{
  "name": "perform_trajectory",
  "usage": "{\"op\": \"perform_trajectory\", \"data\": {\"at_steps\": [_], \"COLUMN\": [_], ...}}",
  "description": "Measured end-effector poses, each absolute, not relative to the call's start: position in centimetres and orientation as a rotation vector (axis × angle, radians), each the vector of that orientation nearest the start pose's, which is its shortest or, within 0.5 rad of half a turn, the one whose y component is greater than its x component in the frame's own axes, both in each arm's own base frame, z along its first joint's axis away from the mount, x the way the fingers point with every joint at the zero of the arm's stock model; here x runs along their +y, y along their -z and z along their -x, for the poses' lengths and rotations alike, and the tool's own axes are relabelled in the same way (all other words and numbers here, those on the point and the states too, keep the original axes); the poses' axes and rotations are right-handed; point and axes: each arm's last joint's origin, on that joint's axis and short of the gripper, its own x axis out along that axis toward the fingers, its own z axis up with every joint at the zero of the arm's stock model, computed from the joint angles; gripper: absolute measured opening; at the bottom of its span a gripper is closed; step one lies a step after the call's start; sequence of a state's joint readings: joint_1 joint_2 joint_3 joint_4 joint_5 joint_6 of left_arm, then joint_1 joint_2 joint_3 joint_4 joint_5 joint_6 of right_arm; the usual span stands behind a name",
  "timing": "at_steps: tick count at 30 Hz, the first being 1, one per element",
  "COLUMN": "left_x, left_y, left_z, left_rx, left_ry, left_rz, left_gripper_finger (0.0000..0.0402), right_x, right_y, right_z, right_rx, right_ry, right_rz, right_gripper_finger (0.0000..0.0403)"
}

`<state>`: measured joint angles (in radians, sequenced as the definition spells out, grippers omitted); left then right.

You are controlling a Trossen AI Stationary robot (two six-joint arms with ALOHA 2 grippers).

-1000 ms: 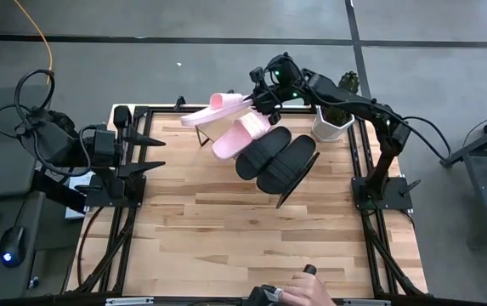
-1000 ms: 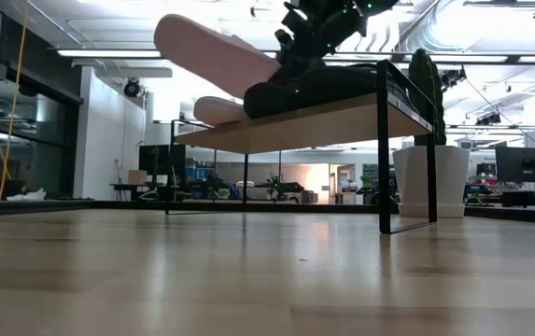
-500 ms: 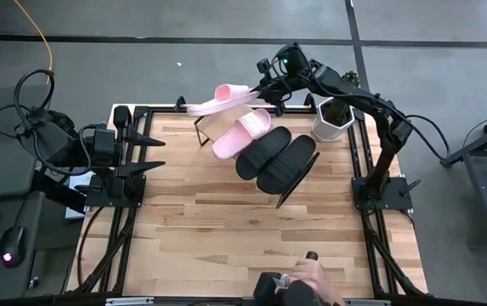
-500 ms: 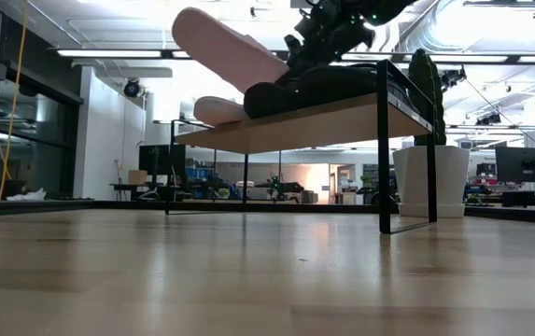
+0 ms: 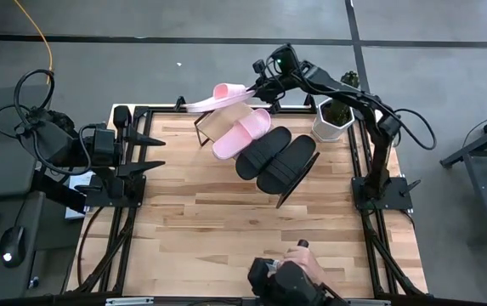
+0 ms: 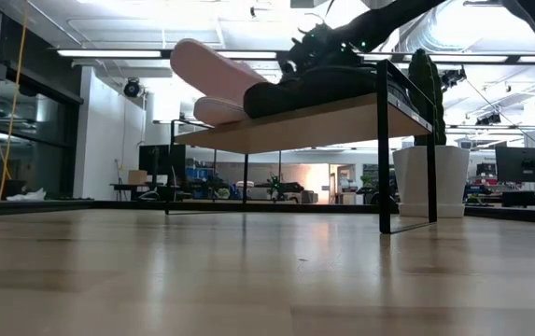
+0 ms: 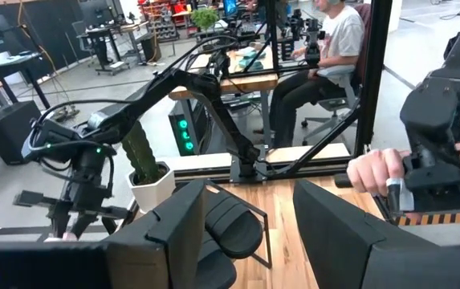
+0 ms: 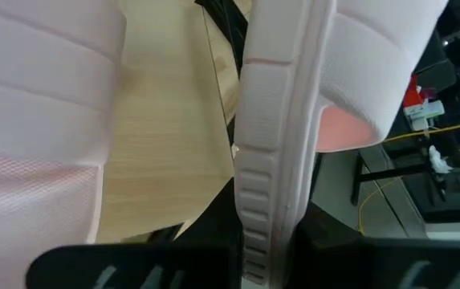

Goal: Pick and place slides into the shelf
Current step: Put the pink slipper on the shelf

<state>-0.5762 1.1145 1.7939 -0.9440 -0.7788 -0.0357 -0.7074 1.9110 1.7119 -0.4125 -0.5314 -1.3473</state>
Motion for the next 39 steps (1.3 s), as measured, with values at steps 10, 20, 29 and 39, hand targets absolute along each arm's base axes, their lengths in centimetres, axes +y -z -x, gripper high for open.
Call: {"op": "perform_trajectory", "data": {"at_steps": [10, 20, 29, 39], "left_x": [-6.0, -6.0, -6.0, -6.0], "left_y": [-51.8, -51.9, -51.9, -51.9], "left_z": [-13.0, -13.0, -13.0, -13.0], "left_rx": [0.203, 0.197, 0.197, 0.197], "left_ry": [-0.205, -0.205, -0.205, -0.205], "left_rz": [-0.131, -0.126, -0.126, -0.126], "left_gripper_finger": [0.0179, 0.0179, 0.0179, 0.0179], "right_x": [-28.0, -29.3, -29.4, -29.4], "right_y": [-29.7, -29.8, -29.8, -28.2], "right_z": [-34.6, -33.4, -33.3, -34.2], "right_rx": [0.518, 0.51, 0.496, 0.511], "right_ry": [-0.19, -0.172, -0.181, -0.212], "right_rz": [0.971, 0.96, 0.956, 0.932], "right_gripper_finger": [0.002, 0.002, 0.002, 0.002]}}
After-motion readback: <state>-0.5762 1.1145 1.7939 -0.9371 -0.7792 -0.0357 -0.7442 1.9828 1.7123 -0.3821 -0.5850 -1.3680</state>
